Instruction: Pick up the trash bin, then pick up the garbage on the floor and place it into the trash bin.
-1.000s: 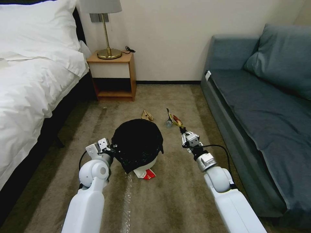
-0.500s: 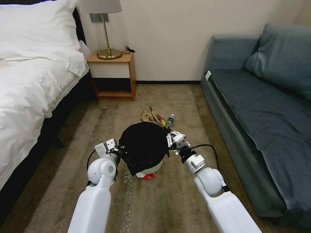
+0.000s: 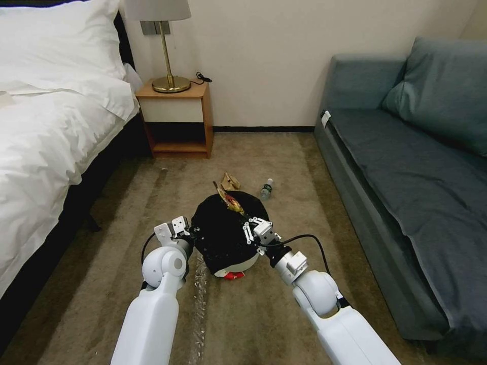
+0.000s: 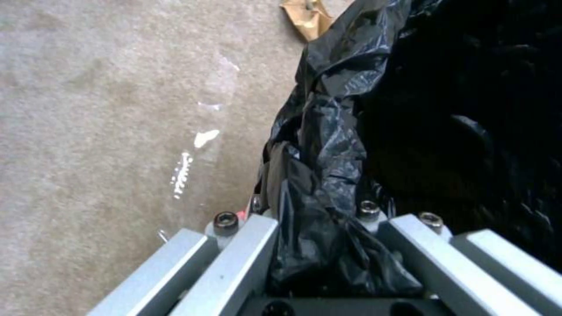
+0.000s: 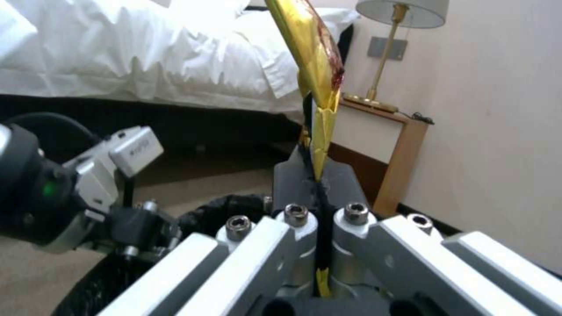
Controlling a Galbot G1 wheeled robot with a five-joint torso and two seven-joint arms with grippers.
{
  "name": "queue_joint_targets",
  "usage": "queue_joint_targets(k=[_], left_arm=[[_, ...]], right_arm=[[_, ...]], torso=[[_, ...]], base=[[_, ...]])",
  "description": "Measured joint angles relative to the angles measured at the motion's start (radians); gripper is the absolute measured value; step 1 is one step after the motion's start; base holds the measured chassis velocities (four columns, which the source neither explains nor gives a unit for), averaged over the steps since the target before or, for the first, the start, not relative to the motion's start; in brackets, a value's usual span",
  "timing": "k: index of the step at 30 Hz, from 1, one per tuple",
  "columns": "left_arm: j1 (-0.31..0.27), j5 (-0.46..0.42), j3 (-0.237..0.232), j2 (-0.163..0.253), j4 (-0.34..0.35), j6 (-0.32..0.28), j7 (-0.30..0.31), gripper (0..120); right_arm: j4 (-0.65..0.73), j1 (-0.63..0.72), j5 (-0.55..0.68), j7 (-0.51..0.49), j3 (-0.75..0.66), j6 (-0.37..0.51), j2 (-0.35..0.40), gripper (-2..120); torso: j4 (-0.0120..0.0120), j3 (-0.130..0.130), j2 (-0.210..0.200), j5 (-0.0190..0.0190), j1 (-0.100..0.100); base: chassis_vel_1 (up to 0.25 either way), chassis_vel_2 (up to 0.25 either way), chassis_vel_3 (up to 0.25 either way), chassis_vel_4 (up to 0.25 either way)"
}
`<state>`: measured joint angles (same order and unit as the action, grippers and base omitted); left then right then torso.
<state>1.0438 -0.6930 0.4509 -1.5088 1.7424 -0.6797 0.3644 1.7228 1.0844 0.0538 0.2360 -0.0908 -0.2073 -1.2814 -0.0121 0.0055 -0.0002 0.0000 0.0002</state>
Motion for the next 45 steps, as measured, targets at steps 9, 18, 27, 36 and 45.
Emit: queue_joint_targets(k=[9, 18, 27, 36, 45], left_arm=[[0.023, -0.009, -0.007, -0.002, 0.024, -0.006, 0.008, 3], [0.030, -0.007, -0.012, -0.004, 0.035, -0.010, 0.011, 3], [0.028, 0.003, -0.015, -0.007, 0.028, -0.010, 0.011, 3], [0.029, 0.005, -0.015, -0.006, 0.031, -0.010, 0.010, 3], [0.047, 0.000, -0.025, -0.005, 0.061, -0.013, 0.013, 3]], right_arm=[[-0.036, -0.010, -0.007, 0.005, 0.001, -0.013, -0.002, 0], [-0.058, -0.006, -0.033, 0.007, -0.006, -0.022, -0.006, 11], [-0.051, -0.002, -0.045, 0.016, -0.020, -0.022, -0.005, 39], [-0.051, 0.003, -0.051, 0.025, -0.023, -0.020, -0.009, 81], [-0.081, -0.023, -0.106, -0.046, -0.019, -0.015, -0.017, 100]], torso=[[0.0000, 0.000, 0.000, 0.0000, 0.000], [0.0000, 0.000, 0.000, 0.0000, 0.000], [0.0000, 0.000, 0.000, 0.0000, 0.000], [0.0000, 0.000, 0.000, 0.0000, 0.000], [0.0000, 0.000, 0.000, 0.0000, 0.000]], base=[[0.000, 0.000, 0.000, 0.000], [0.000, 0.000, 0.000, 0.000], [0.000, 0.000, 0.000, 0.000], [0.000, 0.000, 0.000, 0.000], [0.000, 0.000, 0.000, 0.000]])
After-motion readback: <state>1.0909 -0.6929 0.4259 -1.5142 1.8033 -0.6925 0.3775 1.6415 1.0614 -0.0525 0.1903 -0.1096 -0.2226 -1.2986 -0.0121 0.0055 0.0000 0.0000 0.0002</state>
